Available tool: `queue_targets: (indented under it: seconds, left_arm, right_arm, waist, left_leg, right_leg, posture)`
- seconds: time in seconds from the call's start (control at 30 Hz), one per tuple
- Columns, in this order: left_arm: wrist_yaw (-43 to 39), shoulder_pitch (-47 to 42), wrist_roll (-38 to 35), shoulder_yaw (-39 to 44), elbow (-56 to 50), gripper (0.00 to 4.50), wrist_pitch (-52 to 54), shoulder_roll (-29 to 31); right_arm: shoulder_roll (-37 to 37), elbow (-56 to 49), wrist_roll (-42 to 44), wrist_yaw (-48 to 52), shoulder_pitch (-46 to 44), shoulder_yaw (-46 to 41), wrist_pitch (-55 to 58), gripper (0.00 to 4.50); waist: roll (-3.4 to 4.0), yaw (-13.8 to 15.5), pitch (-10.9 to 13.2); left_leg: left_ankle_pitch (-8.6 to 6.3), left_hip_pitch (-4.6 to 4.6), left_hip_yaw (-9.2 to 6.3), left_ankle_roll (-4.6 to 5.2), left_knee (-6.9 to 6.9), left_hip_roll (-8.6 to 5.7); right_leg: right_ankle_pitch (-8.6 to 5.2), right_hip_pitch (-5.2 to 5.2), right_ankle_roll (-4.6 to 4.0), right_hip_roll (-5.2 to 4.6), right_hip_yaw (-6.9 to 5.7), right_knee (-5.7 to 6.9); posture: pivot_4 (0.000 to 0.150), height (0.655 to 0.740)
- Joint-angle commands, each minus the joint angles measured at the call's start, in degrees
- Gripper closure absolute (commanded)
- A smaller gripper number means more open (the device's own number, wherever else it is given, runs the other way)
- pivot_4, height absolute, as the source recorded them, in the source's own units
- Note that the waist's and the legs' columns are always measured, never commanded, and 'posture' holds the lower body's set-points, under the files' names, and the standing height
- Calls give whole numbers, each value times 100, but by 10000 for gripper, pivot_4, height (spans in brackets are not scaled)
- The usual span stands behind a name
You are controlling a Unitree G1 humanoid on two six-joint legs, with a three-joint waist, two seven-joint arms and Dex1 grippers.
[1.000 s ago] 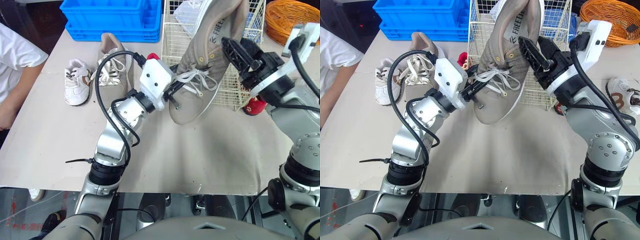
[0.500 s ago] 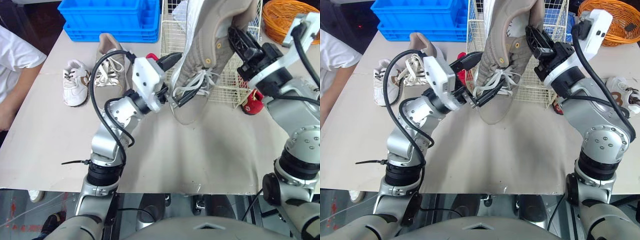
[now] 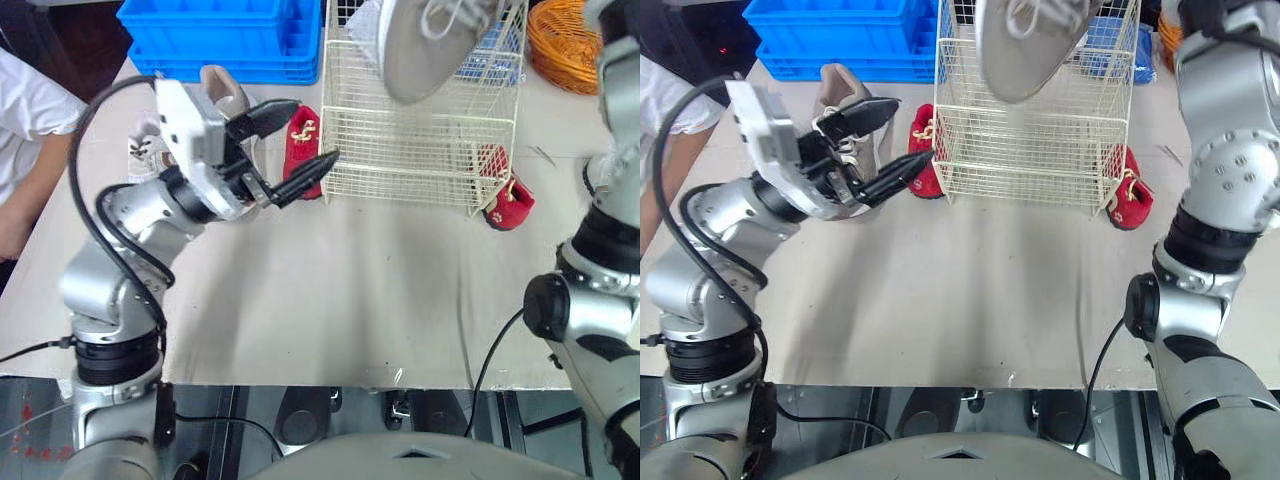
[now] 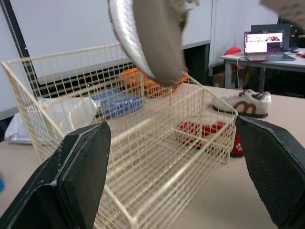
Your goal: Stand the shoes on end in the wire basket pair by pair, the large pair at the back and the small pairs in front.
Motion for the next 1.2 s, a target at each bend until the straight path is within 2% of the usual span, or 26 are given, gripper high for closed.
queue_targets:
  seconds: [0.03,0.2,0.3,0.5,0.9,1.2]
  left_arm:
    - [140,-204,-387,232,-311,276,449,357]
    - [448,-368,-653,406,-422,276,704,509]
    - [568,-414,-736,435,-514,276,831,601]
    - [732,-488,-893,440,-590,276,929,655]
    - [761,-377,-946,439,-601,276,907,690]
    - [698,-384,-815,425,-492,276,835,715]
  right_arm:
    - [-12,683,-1369,608,-466,344,-1401,45000]
    - [164,1644,-2243,969,-621,442,-2532,45000]
    - [203,2145,-2595,1073,-737,431,-3084,45000]
    - [357,2772,-2788,1284,-968,358,-3738,45000]
    - [388,2956,-2983,1367,-1023,248,-3958,45000]
    - [200,3042,-3656,1421,-406,466,-3866,45000]
  waist:
    - [0,-28,0]
    - [0,-118,-1]
    - [1,-137,0]
    - [1,-137,0]
    - [2,-122,0]
    - [2,-122,0]
  left_leg:
    - [0,0,1,0,-5,0]
    - [2,-63,7,-2,7,0]
    - [3,-63,8,-3,7,1]
    - [10,-57,9,-13,22,2]
    - [13,-63,8,-16,38,2]
    - [13,-63,8,-16,38,2]
  right_leg:
    - [0,-4,0,0,1,0]
    - [0,-69,0,-2,8,25]
    - [0,-72,0,-2,8,31]
    - [-1,-81,-1,-2,18,73]
    - [-1,-87,-1,-2,19,86]
    - [-1,-88,-1,-1,20,87]
  posture:
    - [1500,6860]
    - [1500,6860]
    - [1500,6860]
    - [1500,6860]
    - [1500,6860]
    - [1500,6860]
